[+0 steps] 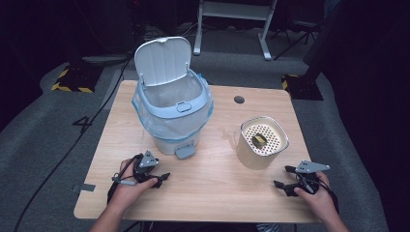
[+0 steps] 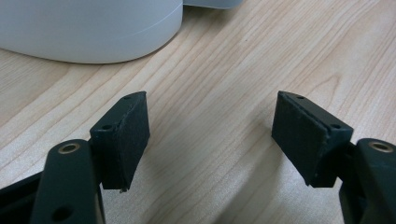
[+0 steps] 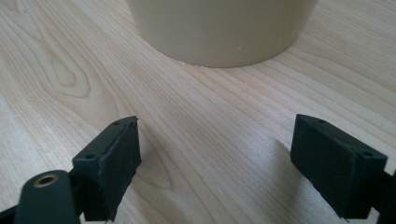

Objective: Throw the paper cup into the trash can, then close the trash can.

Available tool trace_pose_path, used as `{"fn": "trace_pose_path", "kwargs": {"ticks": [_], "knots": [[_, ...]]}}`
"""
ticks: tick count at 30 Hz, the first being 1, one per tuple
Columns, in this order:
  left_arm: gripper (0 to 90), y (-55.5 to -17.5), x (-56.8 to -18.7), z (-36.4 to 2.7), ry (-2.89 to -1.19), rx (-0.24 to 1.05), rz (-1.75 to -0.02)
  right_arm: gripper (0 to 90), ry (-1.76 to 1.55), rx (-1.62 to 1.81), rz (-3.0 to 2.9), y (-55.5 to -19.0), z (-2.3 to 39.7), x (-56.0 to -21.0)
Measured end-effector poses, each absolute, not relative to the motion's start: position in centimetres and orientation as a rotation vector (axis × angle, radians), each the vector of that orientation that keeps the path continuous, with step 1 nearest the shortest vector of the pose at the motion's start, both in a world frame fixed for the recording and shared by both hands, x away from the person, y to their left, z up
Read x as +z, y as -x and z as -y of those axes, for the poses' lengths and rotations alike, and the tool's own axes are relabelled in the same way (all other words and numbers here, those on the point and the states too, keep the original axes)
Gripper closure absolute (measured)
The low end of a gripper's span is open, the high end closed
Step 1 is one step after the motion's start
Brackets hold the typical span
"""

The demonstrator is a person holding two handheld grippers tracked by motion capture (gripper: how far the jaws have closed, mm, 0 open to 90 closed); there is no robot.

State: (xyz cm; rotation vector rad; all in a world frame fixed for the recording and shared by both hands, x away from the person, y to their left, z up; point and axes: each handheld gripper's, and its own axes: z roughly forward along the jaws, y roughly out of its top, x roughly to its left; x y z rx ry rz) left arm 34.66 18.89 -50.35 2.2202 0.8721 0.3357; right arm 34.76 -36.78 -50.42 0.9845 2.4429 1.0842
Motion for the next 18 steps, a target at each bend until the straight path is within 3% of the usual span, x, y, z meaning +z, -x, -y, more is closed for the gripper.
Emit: {"fn": "trace_pose_path", "kwargs": {"ticks": [11,18], "knots": [[30.6,-34.4,-49.9,-18.9,-2.205,0.344,-0.867,14.9,-0.982,1.065,-2.437,-34.7,36.6,-50.4],[30.3,-34.0,-48.2,-20.3,-2.091,0.220,-0.869,14.9,-0.981,1.064,-2.437,-34.7,36.6,-50.4]]}}
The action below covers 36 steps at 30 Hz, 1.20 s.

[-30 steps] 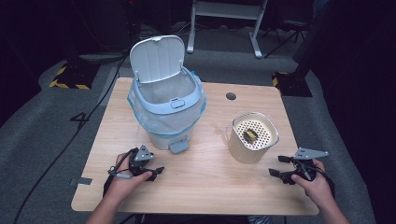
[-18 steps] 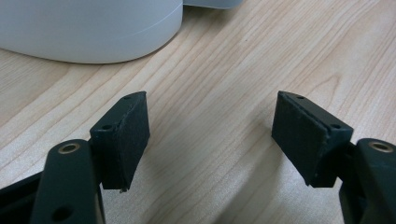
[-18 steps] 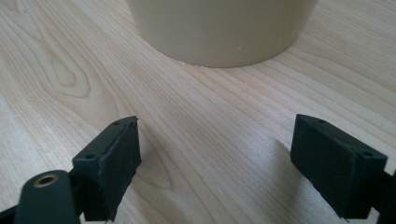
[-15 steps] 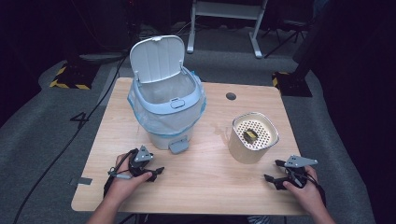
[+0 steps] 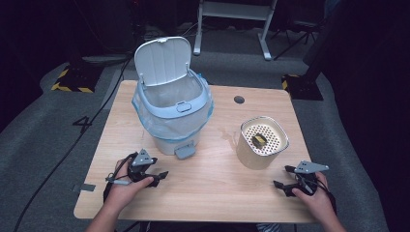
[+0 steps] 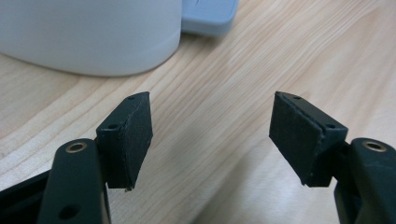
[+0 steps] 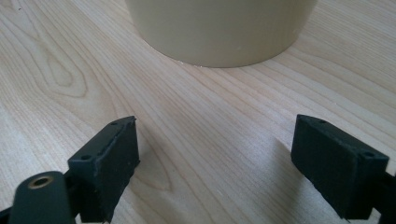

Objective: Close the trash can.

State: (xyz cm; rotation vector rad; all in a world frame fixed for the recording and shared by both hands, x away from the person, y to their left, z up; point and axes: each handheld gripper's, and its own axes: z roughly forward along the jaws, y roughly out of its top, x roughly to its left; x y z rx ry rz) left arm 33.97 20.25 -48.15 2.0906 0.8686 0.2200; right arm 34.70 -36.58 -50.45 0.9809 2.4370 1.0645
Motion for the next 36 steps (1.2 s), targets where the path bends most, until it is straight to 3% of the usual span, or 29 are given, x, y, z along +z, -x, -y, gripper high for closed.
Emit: {"fn": "trace_pose_path", "kwargs": {"ticks": [3,14,20,36], "knots": [[31.5,-33.6,-46.8,-21.0,-2.013,0.161,-0.856,14.9,-0.981,1.065,-2.437,-34.7,36.6,-50.5],[21.0,-33.0,-43.4,-22.6,-1.977,0.202,-0.798,14.9,-0.982,1.070,-2.440,-34.7,36.6,-50.5],[20.4,-33.0,-40.8,-23.2,-1.942,0.249,-0.771,14.9,-0.982,1.070,-2.440,-34.7,36.6,-50.5],[40.8,-34.3,-34.1,-25.3,-1.883,0.324,-0.733,14.9,-0.982,1.072,-2.439,-34.7,36.6,-50.5]]}}
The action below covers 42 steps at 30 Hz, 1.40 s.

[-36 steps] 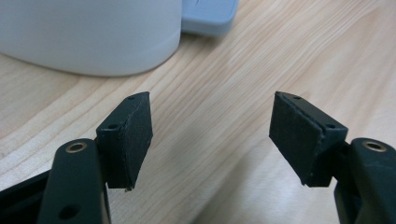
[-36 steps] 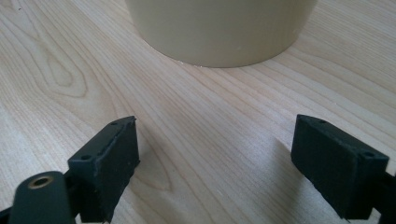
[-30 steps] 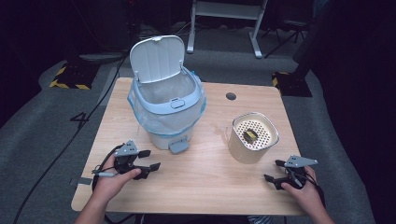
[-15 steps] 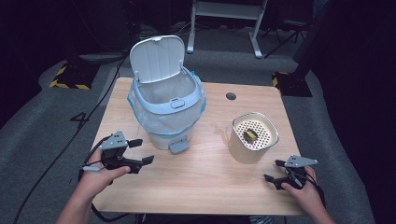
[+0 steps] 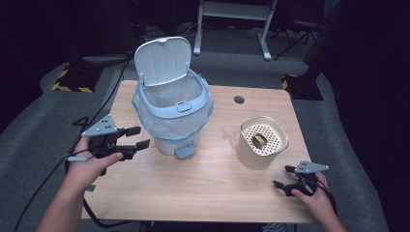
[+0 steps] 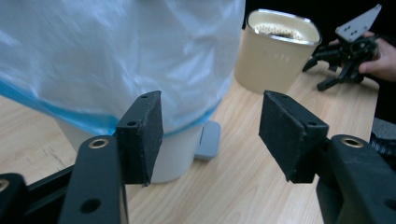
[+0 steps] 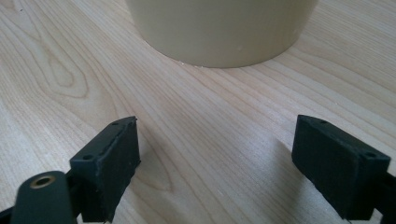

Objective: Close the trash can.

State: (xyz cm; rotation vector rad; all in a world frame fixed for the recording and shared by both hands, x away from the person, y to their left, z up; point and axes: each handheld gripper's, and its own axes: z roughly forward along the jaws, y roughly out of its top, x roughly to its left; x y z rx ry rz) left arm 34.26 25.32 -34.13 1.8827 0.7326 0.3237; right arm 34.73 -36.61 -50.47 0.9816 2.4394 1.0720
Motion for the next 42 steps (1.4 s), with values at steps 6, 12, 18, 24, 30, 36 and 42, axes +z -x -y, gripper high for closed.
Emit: {"fn": "trace_pose_path", "kwargs": {"ticks": [6,12,18,24,30,36,42], "knots": [[49.0,-35.1,-31.9,-26.3,-1.813,0.321,-0.735,14.9,-0.982,1.073,-2.439,-34.7,36.6,-50.5],[57.1,-36.0,-29.7,-26.9,-1.773,0.340,-0.726,15.0,-0.983,1.074,-2.439,-34.7,36.6,-50.5],[67.1,-37.1,-27.7,-27.4,-1.740,0.377,-0.723,15.0,-0.983,1.074,-2.439,-34.7,36.6,-50.5],[87.0,-38.0,-25.8,-27.5,-1.752,0.405,-0.731,15.0,-0.983,1.074,-2.439,-34.7,36.6,-50.5],[90.0,-39.0,-24.1,-27.3,-1.753,0.432,-0.751,15.0,-0.983,1.074,-2.439,-34.7,36.6,-50.5],[90.0,-40.5,-22.7,-27.4,-1.713,0.494,-0.795,15.0,-0.983,1.074,-2.439,-34.7,36.6,-50.5],[90.0,-42.5,-21.8,-27.8,-1.678,0.528,-0.828,15.0,-0.982,1.074,-2.439,-34.7,36.6,-50.5]]}}
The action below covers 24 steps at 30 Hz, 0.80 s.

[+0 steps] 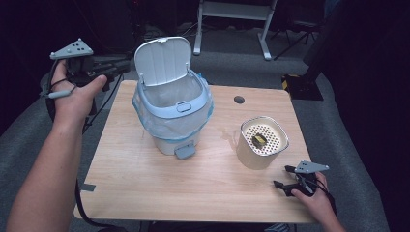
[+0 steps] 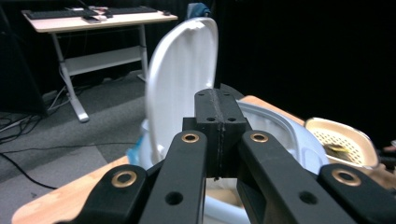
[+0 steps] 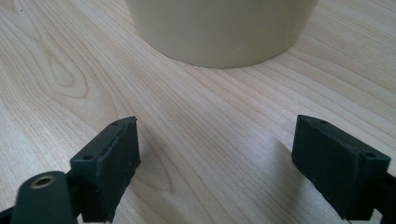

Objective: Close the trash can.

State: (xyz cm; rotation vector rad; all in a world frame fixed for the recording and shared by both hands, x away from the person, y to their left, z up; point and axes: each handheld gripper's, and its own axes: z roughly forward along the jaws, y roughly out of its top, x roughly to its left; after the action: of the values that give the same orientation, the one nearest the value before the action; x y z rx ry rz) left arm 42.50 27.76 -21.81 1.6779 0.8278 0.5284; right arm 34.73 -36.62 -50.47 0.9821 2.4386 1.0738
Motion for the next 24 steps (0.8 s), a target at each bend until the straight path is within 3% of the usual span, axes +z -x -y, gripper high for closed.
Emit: {"fn": "trace_pose_path", "kwargs": {"ticks": [14,24], "knots": [[89.9,-47.5,-22.7,-27.8,-1.648,0.539,-0.926,15.0,-0.983,1.075,-2.438,-34.7,36.6,-50.5],[86.7,-49.0,-23.4,-27.9,-1.645,0.437,-0.909,15.0,-0.985,1.075,-2.437,-34.7,36.6,-50.5]]}}
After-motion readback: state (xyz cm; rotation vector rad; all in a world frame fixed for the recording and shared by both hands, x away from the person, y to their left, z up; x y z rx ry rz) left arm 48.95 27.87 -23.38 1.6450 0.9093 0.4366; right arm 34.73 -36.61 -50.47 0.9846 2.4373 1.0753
